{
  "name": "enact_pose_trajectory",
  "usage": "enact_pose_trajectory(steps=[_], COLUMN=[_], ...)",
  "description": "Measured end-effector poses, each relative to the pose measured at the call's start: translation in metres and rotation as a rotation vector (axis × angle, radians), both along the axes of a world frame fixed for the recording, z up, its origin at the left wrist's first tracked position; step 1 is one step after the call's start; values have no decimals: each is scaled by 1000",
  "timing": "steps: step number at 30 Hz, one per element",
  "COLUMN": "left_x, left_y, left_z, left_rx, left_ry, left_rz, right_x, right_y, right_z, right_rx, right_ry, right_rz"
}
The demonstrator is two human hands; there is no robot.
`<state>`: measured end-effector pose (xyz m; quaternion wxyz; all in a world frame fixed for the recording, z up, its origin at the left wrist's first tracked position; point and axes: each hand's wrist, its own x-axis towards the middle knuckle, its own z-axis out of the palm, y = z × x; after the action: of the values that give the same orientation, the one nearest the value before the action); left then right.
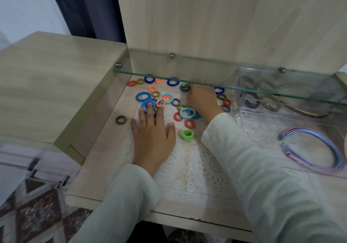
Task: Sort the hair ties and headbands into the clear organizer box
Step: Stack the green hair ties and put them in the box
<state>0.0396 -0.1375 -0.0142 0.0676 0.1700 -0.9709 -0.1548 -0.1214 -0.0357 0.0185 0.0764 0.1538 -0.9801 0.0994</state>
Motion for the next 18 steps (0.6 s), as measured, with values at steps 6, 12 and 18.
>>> enact_pose_trajectory(steps=[6,12,18], left_x=[0,0,0], left_y=[0,0,0], left_z=[0,1,1], left_rx=[3,-10,-5], left_ry=[-6,-15,-9], left_rz=[-7,-6,-7], right_x=[0,-5,0], right_y=[0,3,3], right_z=[-3,0,1], right_rx=[31,17,6], right_ry=[31,32,66], right_rz=[-12,31,69])
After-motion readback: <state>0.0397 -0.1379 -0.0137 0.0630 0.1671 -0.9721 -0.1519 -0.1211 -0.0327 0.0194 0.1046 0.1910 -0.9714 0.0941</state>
